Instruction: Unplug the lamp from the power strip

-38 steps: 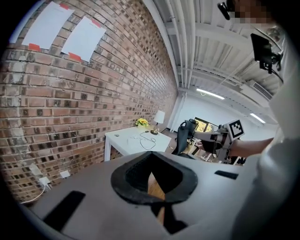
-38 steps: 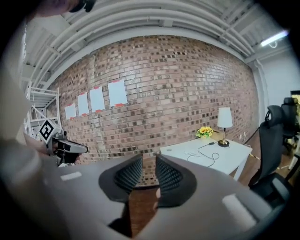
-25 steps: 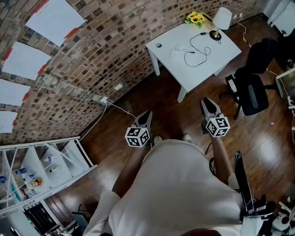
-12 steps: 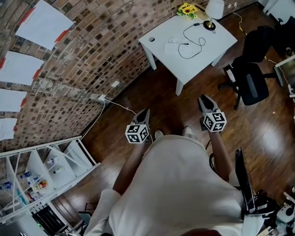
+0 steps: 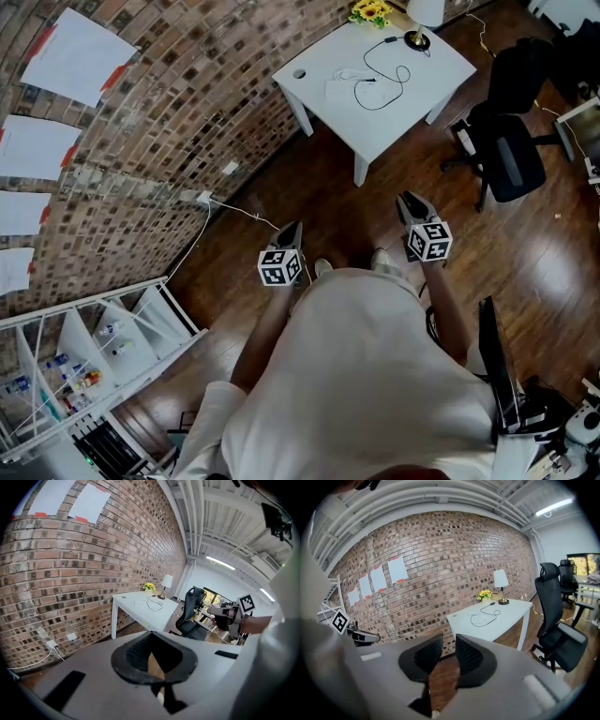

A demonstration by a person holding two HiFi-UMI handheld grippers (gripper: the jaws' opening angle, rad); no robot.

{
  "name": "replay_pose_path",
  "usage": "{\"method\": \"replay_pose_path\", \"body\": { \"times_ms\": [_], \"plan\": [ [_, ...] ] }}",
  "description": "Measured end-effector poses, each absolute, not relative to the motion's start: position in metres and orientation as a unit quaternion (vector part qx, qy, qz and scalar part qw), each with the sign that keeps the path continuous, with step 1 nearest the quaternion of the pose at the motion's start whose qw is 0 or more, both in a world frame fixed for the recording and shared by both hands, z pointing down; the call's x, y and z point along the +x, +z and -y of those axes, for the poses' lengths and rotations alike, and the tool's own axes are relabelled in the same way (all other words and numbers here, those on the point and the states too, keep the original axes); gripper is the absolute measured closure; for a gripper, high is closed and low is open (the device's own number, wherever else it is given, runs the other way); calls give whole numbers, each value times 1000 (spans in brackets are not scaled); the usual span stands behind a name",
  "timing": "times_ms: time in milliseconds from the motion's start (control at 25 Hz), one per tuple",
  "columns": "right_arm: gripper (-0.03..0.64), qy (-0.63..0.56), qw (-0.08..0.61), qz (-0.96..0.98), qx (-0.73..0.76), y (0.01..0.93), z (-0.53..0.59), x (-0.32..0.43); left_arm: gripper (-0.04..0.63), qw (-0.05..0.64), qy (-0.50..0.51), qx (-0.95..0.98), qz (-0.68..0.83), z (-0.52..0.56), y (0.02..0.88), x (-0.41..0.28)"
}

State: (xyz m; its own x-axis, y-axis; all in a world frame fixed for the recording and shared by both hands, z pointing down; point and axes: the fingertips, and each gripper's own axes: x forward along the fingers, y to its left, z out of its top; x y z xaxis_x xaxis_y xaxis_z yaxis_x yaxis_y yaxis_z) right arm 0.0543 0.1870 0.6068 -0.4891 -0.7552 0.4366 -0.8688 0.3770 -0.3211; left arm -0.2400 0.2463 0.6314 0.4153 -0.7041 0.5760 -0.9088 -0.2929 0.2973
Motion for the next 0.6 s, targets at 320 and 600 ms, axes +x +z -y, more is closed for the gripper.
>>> {"method": "replay_pose_path", "body": {
  "times_ms": [320, 600],
  "plan": [
    [549, 250, 113, 830, 486, 604, -188, 51, 591, 302, 174, 787, 510, -248, 631, -234],
    [549, 179, 172, 847, 471, 599, -187, 44, 591, 300, 174, 790, 506, -250, 629, -230]
  ]
}}
